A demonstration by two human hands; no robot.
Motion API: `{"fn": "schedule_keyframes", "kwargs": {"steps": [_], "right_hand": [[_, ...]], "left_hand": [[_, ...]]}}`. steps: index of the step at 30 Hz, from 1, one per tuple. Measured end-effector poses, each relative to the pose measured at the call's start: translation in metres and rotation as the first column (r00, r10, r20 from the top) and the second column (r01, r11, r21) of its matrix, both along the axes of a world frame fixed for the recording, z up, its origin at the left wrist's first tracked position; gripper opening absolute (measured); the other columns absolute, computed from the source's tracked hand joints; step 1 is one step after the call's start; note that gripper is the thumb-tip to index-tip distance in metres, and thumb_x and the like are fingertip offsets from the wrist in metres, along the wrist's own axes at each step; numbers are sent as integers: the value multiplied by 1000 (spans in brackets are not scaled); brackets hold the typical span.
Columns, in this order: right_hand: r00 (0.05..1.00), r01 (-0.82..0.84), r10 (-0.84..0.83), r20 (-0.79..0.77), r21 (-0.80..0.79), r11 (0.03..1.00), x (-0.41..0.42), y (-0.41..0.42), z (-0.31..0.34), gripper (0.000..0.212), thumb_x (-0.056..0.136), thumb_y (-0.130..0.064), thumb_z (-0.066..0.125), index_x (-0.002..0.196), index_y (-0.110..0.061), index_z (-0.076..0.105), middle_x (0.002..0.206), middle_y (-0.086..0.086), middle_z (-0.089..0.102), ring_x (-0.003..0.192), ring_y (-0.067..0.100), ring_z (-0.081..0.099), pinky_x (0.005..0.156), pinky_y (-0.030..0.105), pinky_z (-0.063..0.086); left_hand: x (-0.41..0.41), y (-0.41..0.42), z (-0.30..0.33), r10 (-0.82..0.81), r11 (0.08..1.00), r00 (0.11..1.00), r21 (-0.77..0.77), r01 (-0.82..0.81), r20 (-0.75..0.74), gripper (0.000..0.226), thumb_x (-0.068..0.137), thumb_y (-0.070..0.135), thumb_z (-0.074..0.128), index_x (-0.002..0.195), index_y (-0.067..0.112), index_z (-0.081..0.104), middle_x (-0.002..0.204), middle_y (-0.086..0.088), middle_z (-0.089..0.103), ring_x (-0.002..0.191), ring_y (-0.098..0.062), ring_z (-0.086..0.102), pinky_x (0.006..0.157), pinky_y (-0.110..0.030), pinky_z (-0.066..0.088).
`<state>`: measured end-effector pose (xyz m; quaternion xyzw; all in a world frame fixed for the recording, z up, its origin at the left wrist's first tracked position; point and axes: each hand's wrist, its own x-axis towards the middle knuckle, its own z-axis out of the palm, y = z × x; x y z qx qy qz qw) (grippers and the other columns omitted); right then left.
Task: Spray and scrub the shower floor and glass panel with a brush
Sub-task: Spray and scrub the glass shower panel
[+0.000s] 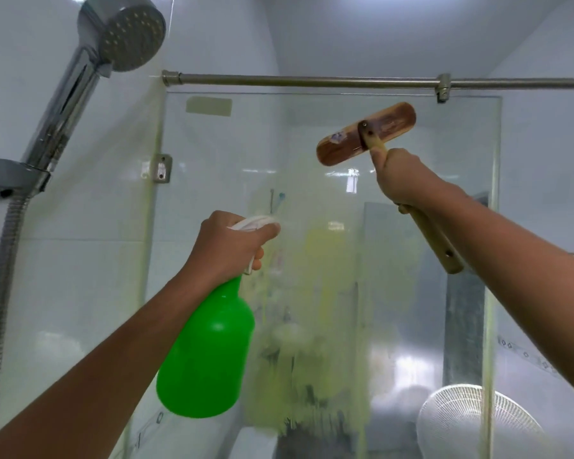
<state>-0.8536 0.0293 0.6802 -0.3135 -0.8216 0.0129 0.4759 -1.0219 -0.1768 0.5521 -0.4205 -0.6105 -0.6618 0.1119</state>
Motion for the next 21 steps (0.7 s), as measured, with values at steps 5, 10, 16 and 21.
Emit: {"fn": "schedule_keyframes", "kwargs": {"steps": [5,10,16,21], "right_hand": [[1000,15,-15,14,-47,999,0,1,5,56,103,-54,23,109,-5,50,86,15,58,60,26,60,45,33,49],[1000,4,-3,10,-59,998,1,-5,3,56,103,-54,23,109,-6,51,84,13,58,58,25,60,43,31,47],[963,-51,-17,269,245,968,-9,5,-86,37,107,-36,26,131,-12,42,99,20,57,86,40,62,65,42,50],[864,-116,-55,500,303,946,1,5,-149,48,102,-55,25,102,-13,48,84,14,58,73,36,61,62,38,45]], "left_hand": [[13,15,-5,-26,1000,999,-14,25,-38,32,85,33,84,68,7,74,54,-2,69,50,-26,67,58,-31,60],[20,18,-8,-57,998,998,40,58,-18,30,85,36,85,73,9,77,55,-2,70,48,-20,66,62,-41,61],[12,7,-16,-43,990,999,136,42,8,27,82,33,87,79,7,80,66,-12,75,56,-24,73,70,-42,66],[0,-1,-20,26,995,998,98,-20,-58,29,84,41,85,72,14,81,67,-6,77,76,-39,77,81,-58,63]]}}
